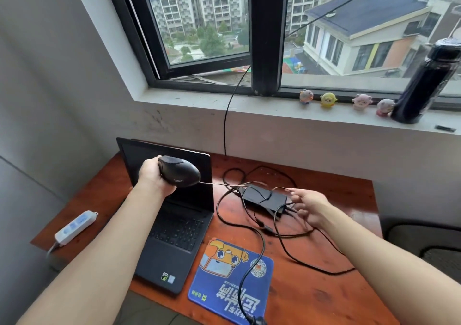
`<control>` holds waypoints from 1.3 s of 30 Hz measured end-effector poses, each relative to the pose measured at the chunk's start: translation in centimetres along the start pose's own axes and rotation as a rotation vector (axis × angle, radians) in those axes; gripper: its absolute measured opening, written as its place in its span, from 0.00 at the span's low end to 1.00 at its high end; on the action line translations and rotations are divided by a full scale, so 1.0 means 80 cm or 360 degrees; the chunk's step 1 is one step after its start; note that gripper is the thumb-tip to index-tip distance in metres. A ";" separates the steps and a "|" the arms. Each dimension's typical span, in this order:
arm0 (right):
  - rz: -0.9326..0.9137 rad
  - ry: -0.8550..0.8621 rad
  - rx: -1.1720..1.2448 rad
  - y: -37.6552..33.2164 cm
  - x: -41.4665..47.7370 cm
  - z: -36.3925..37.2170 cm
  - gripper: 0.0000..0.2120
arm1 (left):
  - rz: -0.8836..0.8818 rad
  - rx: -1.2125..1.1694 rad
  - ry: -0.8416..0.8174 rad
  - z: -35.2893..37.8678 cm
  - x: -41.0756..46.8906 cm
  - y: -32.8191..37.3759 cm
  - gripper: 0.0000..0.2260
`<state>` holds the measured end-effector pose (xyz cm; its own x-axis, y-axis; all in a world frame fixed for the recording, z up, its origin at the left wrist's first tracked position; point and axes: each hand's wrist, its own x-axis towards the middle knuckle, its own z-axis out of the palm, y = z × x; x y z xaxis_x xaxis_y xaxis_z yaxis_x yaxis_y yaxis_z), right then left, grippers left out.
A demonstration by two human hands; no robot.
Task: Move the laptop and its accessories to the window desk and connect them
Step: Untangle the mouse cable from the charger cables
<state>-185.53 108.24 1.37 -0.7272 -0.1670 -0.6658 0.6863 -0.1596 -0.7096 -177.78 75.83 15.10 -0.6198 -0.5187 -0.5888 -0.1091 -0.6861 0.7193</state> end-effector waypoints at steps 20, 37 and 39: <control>-0.0141 -0.0132 -0.2478 0.066 -0.001 -0.025 0.33 | -0.0276 0.0051 -0.0284 0.031 -0.004 -0.088 0.17; -0.0143 -0.0480 -0.1896 0.196 -0.017 0.057 0.07 | -0.0227 -0.0007 -0.0068 -0.047 0.016 -0.081 0.15; -0.0014 -0.0559 -0.1527 0.155 -0.014 0.045 0.05 | -0.0149 0.0180 -0.0091 -0.061 0.021 -0.077 0.17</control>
<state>-176.17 102.97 -5.88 -0.5815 -0.4703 -0.6638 0.2693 0.6587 -0.7026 -174.33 76.70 7.84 -0.6457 -0.4233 -0.6356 -0.2530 -0.6667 0.7011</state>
